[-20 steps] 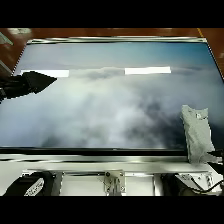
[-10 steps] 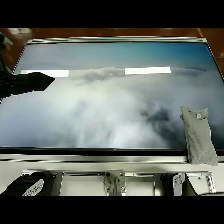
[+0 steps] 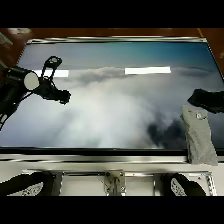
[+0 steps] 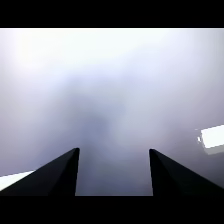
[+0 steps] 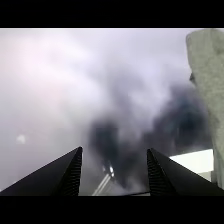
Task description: Fold the shirts.
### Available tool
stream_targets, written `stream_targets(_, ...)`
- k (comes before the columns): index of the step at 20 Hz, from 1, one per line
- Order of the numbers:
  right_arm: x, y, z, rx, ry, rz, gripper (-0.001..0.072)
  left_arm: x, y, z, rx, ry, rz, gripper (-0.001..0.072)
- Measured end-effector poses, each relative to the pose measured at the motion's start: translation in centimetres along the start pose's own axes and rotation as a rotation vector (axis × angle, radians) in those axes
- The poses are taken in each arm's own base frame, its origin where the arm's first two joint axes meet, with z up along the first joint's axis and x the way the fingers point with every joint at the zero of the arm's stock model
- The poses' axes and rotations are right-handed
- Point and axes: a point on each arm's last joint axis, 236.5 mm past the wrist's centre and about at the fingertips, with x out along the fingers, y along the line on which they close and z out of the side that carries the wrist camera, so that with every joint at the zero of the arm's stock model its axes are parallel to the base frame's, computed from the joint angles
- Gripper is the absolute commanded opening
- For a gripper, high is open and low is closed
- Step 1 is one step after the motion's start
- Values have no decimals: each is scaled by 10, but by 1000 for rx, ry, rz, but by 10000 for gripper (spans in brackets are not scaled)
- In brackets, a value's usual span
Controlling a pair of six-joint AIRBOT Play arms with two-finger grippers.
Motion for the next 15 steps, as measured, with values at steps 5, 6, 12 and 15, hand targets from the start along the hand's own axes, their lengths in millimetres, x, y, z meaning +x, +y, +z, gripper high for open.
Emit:
stream_targets(5, 26, 34, -15, -96, 90, -23, 515, 6, 8, -10, 1, 61, 46, 525)
stream_targets(6, 28, 38, -16, -106, 94, -21, 515, 7, 8, -12, 0, 72, 48, 525)
stream_targets(12, 33, 46, -17, -129, 96, -26, 515, 7, 10, -21, -3, 113, 57, 525)
stream_targets(15, 33, 46, -17, -131, 96, -28, 515, 7, 13, -23, -8, 119, 61, 525)
